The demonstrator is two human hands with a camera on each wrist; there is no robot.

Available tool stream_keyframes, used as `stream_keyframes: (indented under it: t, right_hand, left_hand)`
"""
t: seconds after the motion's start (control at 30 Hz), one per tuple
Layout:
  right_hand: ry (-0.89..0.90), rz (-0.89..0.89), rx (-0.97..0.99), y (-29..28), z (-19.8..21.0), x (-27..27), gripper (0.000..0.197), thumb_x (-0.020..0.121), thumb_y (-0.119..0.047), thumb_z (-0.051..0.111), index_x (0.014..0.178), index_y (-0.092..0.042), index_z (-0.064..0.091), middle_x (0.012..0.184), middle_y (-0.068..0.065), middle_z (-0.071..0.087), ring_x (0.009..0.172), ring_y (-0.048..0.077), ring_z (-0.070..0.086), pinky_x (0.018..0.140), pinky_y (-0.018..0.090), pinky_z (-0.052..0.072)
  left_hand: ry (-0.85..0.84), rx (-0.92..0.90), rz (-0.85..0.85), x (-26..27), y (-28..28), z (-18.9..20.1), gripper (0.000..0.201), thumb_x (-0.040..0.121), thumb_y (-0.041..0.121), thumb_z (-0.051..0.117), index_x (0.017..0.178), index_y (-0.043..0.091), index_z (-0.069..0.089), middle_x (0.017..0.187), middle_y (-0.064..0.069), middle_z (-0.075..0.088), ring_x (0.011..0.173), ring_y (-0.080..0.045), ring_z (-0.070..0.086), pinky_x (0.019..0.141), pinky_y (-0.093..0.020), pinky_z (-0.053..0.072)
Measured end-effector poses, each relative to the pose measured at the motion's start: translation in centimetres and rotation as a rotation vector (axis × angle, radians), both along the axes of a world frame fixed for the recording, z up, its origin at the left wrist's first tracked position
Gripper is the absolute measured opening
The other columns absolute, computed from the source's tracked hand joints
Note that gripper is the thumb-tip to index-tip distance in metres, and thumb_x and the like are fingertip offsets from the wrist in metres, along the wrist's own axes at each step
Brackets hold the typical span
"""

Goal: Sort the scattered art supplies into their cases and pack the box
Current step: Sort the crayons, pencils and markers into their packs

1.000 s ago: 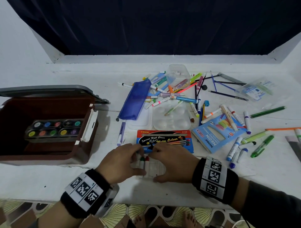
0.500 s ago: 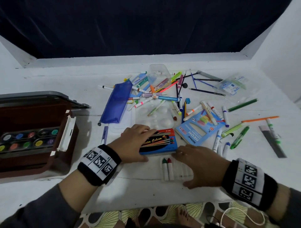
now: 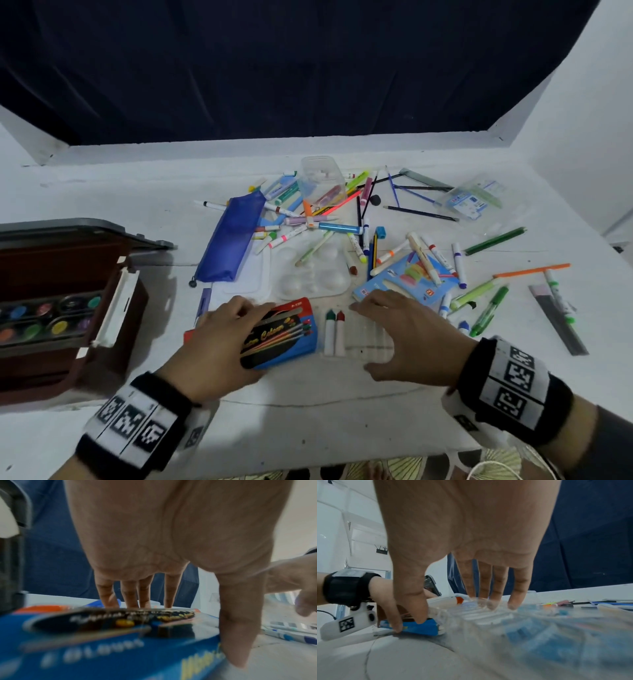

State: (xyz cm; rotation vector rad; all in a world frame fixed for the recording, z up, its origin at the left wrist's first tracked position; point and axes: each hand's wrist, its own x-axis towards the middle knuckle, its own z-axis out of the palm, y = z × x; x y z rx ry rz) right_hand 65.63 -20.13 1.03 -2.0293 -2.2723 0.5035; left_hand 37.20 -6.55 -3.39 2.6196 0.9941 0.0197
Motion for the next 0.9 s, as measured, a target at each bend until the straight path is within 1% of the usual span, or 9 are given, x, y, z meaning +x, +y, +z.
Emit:
stream_keyframes:
  t: [0.07, 0.13, 0.23, 0.33, 0.43, 0.53, 0.67, 0.8, 0.9]
  right_hand:
    - [-0.024, -0.045, 0.020, 0.7, -0.2, -0.3, 0.084, 0.077, -0.062, 0.063, 0.148, -0.026, 0.034, 0.134, -0.007, 0.042, 0.120, 0.013, 0.040, 0.102, 0.029, 0.039]
    - [-0.063, -0.074, 0.033, 1.6, -0.4, -0.8, 0.082, 0.076, -0.063, 0.062, 0.144, -0.024, 0.036, 0.130, -0.006, 0.043, 0.115, 0.015, 0.042, 0.100, 0.031, 0.041]
    - [-0.091, -0.103, 0.035, 2.9, -0.8, -1.6, 0.078, 0.076, -0.062, 0.062, 0.139, -0.021, 0.039, 0.127, -0.002, 0.043, 0.115, 0.018, 0.044, 0.096, 0.033, 0.044]
    - [-0.023, -0.093, 0.050, 3.7, -1.2, -2.2, 0.076, 0.075, -0.058, 0.065, 0.136, -0.019, 0.042, 0.124, -0.002, 0.044, 0.117, 0.019, 0.042, 0.096, 0.035, 0.045]
    - [0.022, -0.076, 0.054, 4.1, -1.4, -2.5, 0.077, 0.074, -0.057, 0.066, 0.137, -0.018, 0.042, 0.124, -0.002, 0.044, 0.119, 0.019, 0.041, 0.098, 0.034, 0.043]
    - [0.047, -0.098, 0.059, 4.3, -1.4, -2.4, 0.080, 0.076, -0.057, 0.068, 0.141, -0.019, 0.040, 0.130, -0.002, 0.043, 0.126, 0.018, 0.039, 0.102, 0.032, 0.041]
    - [0.051, -0.106, 0.133, 4.2, -1.2, -2.5, 0.080, 0.075, -0.058, 0.068, 0.141, -0.020, 0.042, 0.125, -0.005, 0.046, 0.117, 0.016, 0.044, 0.094, 0.026, 0.040]
    - [0.062, -0.044, 0.141, 4.4, -1.2, -3.0, 0.079, 0.073, -0.058, 0.068, 0.139, -0.021, 0.043, 0.121, -0.006, 0.045, 0.112, 0.014, 0.042, 0.097, 0.031, 0.042]
    - [0.054, 0.078, 0.097, 4.6, -1.3, -3.6, 0.072, 0.072, -0.053, 0.067, 0.133, -0.025, 0.043, 0.119, -0.008, 0.045, 0.107, 0.012, 0.043, 0.093, 0.033, 0.044]
  left_hand:
    - [-0.093, -0.063, 0.024, -1.6, -0.5, -0.2, 0.091, 0.065, 0.052, 0.074, 0.143, 0.055, 0.027, 0.119, 0.024, 0.036, 0.112, 0.002, 0.045, 0.099, -0.031, 0.040]
    - [-0.164, -0.110, 0.031, -2.7, -0.9, -0.4, 0.091, 0.064, 0.055, 0.075, 0.142, 0.058, 0.027, 0.124, 0.026, 0.035, 0.115, -0.002, 0.048, 0.101, -0.034, 0.046]
    - [-0.213, -0.111, 0.042, -3.2, -1.3, -0.6, 0.091, 0.066, 0.058, 0.077, 0.143, 0.058, 0.028, 0.129, 0.024, 0.036, 0.116, -0.011, 0.052, 0.100, -0.037, 0.048]
    - [-0.250, -0.100, 0.067, -3.2, -1.3, -0.5, 0.091, 0.067, 0.059, 0.075, 0.145, 0.054, 0.029, 0.129, 0.021, 0.037, 0.117, -0.010, 0.052, 0.103, -0.038, 0.047]
    - [-0.264, -0.082, 0.089, -3.4, -1.2, -0.4, 0.093, 0.066, 0.060, 0.075, 0.147, 0.049, 0.030, 0.129, 0.020, 0.037, 0.118, -0.003, 0.050, 0.104, -0.039, 0.045]
    - [-0.283, -0.085, 0.100, -4.0, -1.2, -0.2, 0.093, 0.066, 0.058, 0.076, 0.147, 0.048, 0.032, 0.129, 0.020, 0.037, 0.120, -0.002, 0.050, 0.105, -0.040, 0.045]
    - [-0.252, -0.069, 0.102, -4.9, -1.1, -0.2, 0.091, 0.067, 0.057, 0.078, 0.146, 0.049, 0.032, 0.126, 0.023, 0.035, 0.118, 0.000, 0.048, 0.104, -0.037, 0.045]
    - [-0.253, -0.081, 0.097, -4.9, -1.1, -0.2, 0.090, 0.067, 0.059, 0.075, 0.145, 0.051, 0.031, 0.126, 0.022, 0.036, 0.117, -0.006, 0.051, 0.103, -0.036, 0.047]
    - [-0.233, -0.065, 0.075, -4.5, -0.9, -0.3, 0.090, 0.065, 0.059, 0.075, 0.144, 0.052, 0.032, 0.128, 0.023, 0.037, 0.115, -0.011, 0.052, 0.100, -0.037, 0.048]
